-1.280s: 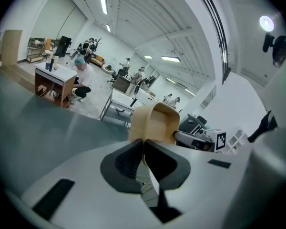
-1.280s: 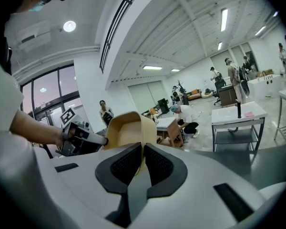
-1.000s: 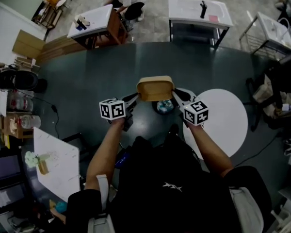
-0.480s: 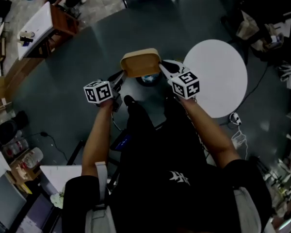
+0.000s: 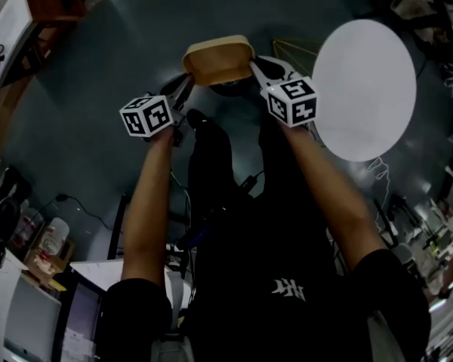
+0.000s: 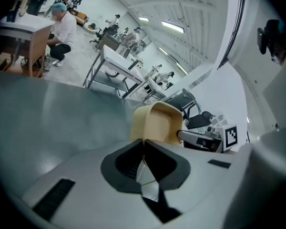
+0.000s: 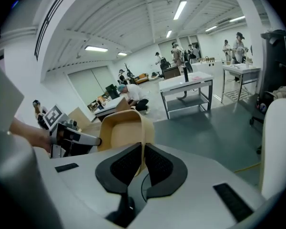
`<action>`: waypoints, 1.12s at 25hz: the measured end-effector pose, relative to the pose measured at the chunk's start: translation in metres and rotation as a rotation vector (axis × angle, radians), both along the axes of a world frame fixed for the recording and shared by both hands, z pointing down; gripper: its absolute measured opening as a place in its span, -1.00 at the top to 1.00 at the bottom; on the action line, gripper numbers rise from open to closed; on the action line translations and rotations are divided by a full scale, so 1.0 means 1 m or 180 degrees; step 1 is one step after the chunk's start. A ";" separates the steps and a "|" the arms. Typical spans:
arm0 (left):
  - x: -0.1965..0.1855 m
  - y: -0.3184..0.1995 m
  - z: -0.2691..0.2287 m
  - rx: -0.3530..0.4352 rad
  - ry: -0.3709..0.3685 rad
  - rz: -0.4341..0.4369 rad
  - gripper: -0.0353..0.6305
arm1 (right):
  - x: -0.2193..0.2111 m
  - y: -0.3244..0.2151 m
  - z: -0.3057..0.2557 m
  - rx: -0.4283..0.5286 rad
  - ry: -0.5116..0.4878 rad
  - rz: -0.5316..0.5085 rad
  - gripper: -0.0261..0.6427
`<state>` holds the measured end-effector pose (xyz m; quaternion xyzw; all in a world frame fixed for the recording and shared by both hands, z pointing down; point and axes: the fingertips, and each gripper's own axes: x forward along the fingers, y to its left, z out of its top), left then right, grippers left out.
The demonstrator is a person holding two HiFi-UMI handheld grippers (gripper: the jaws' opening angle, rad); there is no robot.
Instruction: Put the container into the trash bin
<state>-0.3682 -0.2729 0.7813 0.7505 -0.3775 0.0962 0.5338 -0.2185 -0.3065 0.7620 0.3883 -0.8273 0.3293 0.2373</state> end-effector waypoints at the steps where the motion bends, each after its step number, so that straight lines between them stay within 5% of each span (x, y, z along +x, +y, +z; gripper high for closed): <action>1: -0.004 -0.002 0.016 -0.0044 -0.0010 -0.0014 0.84 | -0.004 -0.002 0.015 -0.0046 0.0039 0.0015 0.77; 15: 0.040 0.035 0.238 -0.0677 -0.0215 0.0044 0.85 | 0.044 0.043 0.245 -0.0674 0.0455 0.0313 0.77; 28: 0.049 0.067 0.342 -0.1128 -0.0427 0.0057 0.85 | 0.053 0.068 0.359 -0.1032 0.0787 0.0383 0.77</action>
